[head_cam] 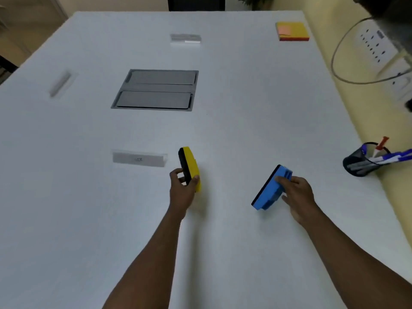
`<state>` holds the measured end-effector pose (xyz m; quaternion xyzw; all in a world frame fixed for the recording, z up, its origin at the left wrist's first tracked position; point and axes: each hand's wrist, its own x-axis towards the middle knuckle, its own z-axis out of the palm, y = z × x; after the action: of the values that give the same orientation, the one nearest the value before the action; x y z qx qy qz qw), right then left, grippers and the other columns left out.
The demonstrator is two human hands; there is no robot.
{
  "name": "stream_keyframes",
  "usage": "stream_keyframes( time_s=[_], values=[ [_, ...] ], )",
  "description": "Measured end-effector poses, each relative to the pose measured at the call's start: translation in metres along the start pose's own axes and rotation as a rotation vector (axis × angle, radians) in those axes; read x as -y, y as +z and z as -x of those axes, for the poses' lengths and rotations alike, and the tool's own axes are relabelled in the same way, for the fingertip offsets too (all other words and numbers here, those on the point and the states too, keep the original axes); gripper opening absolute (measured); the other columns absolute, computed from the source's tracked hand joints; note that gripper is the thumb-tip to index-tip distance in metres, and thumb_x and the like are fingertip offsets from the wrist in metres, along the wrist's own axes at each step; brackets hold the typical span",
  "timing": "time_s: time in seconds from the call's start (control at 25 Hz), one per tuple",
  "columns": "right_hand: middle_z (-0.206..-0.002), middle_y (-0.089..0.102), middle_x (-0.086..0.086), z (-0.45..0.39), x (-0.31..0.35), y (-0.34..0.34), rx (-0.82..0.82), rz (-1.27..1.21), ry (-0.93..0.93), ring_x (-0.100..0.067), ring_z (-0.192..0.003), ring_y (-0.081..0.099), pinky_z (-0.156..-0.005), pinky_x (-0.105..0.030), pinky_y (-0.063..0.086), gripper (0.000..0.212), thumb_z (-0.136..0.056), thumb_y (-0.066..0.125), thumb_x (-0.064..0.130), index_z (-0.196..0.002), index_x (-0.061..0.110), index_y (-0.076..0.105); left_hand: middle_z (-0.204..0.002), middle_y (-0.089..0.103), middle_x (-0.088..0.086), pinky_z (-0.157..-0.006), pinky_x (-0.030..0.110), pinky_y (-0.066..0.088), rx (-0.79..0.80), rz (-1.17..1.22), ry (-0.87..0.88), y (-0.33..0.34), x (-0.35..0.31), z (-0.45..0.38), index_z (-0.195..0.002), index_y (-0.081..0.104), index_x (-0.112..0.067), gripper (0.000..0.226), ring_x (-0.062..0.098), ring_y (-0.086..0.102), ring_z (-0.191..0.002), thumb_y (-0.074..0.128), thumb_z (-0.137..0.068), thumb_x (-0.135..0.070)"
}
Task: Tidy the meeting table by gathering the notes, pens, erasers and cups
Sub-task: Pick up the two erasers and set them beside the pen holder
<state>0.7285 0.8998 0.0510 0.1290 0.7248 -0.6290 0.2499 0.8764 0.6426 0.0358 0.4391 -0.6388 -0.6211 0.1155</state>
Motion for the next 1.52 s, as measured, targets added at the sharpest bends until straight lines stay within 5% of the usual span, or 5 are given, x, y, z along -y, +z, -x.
stream_keyframes(
  time_s=[0.32, 0.56, 1.12, 1.36, 1.52],
  values=[
    [-0.109, 0.064, -0.012, 0.021, -0.048, -0.097, -0.093, -0.202, 0.297, -0.031, -0.103, 0.061, -0.089, -0.048, 0.053, 0.035, -0.081, 0.074, 0.031, -0.107, 0.012, 0.063, -0.143, 0.043, 0.001, -0.086, 0.046, 0.054, 0.602, 0.281, -0.389, 0.110, 0.046, 0.086, -0.147, 0.024, -0.046, 0.057, 0.029, 0.053, -0.124, 0.046, -0.102, -0.019],
    [-0.095, 0.065, -0.011, -0.008, -0.049, -0.166, -0.247, 0.472, 0.110, -0.024, -0.081, 0.061, -0.060, -0.031, 0.049, 0.033, -0.079, 0.073, 0.034, -0.091, 0.007, 0.058, -0.147, 0.045, -0.001, -0.092, 0.047, 0.051, 0.680, 0.299, -0.465, 0.175, 0.059, 0.120, -0.147, 0.029, -0.047, 0.056, 0.029, 0.052, -0.126, 0.045, -0.101, -0.017],
    [-0.122, 0.058, -0.017, -0.074, -0.030, -0.254, -0.549, 1.038, -0.211, -0.032, -0.111, 0.052, -0.093, -0.042, 0.043, 0.060, -0.083, 0.069, 0.043, -0.125, 0.005, 0.050, -0.146, 0.047, 0.000, -0.091, 0.048, 0.050, 0.691, 0.253, -0.513, 0.273, 0.044, 0.121, -0.146, 0.032, -0.047, 0.057, 0.030, 0.052, -0.127, 0.043, -0.101, -0.012],
    [-0.131, 0.057, -0.008, -0.025, -0.040, -0.158, 0.058, 0.586, 0.161, -0.026, -0.120, 0.054, -0.095, -0.036, 0.047, 0.077, -0.077, 0.063, 0.062, -0.135, 0.015, 0.045, -0.139, 0.055, 0.002, -0.092, 0.046, 0.052, 0.718, 0.237, -0.498, 0.289, 0.038, 0.129, -0.143, 0.034, -0.046, 0.057, 0.029, 0.059, -0.120, 0.040, -0.102, -0.007],
    [-0.133, 0.053, -0.009, -0.024, -0.048, -0.155, -0.010, 0.691, 0.049, -0.029, -0.120, 0.052, -0.092, -0.037, 0.046, 0.073, -0.079, 0.068, 0.046, -0.138, 0.016, 0.037, -0.128, 0.063, 0.005, -0.099, 0.045, 0.050, 0.684, 0.116, -0.451, 0.289, 0.038, 0.132, -0.138, 0.040, -0.041, 0.051, 0.026, 0.063, -0.114, 0.043, -0.101, -0.007]
  ],
)
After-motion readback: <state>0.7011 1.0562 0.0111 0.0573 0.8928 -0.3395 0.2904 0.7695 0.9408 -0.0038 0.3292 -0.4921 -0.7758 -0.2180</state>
